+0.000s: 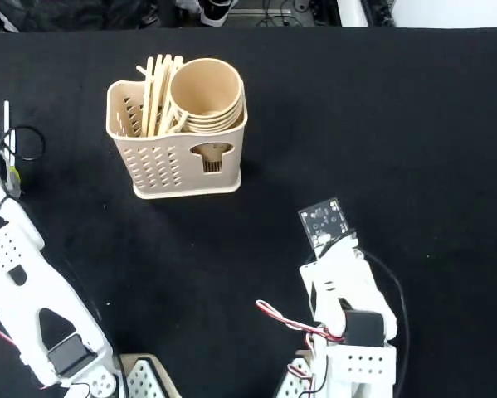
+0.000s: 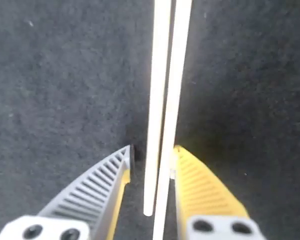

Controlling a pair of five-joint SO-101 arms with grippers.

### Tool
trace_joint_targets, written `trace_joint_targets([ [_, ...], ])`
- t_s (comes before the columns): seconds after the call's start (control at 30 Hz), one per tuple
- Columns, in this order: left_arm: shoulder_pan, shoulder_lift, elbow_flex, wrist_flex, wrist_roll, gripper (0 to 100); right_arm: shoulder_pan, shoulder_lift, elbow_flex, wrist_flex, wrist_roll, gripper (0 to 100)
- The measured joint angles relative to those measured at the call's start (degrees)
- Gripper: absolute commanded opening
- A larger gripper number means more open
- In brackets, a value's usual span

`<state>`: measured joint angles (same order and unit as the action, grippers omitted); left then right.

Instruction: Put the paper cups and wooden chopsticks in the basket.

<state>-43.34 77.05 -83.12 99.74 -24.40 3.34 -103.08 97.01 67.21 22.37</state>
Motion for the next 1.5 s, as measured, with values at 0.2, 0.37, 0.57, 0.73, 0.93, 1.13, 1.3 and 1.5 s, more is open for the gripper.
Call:
trace_joint_targets([
  [0.2, 0.8, 2.8, -1.1, 0.1, 0.1, 4, 0.0, 0.0, 0.0, 0.0, 0.0, 1.3],
  [0.37, 2.5, 3.5, -1.1, 0.9, 0.1, 3, 0.0, 0.0, 0.0, 0.0, 0.0, 1.3],
  [0.57, 2.8, 3.6, -2.4, 1.1, 3.3, 3, 0.0, 0.0, 0.0, 0.0, 0.0, 1.3],
  [0.73, 2.8, 1.1, -3.1, 1.2, 6.2, 3, 0.0, 0.0, 0.0, 0.0, 0.0, 1.3],
  [0.93, 3.1, -6.9, 1.8, 1.1, 6.9, 3, 0.0, 0.0, 0.0, 0.0, 0.0, 1.3],
  [1.13, 4.1, -23.2, 16.1, 0.8, 7.0, 3, 0.0, 0.0, 0.0, 0.0, 0.0, 1.3],
  [1.3, 5.5, -41.9, 30.8, 0.8, 7.1, 3, 0.0, 0.0, 0.0, 0.0, 0.0, 1.3],
  [1.5, 4.0, -50.6, 45.0, -8.9, 6.9, 13, 0.0, 0.0, 0.0, 0.0, 0.0, 1.3],
])
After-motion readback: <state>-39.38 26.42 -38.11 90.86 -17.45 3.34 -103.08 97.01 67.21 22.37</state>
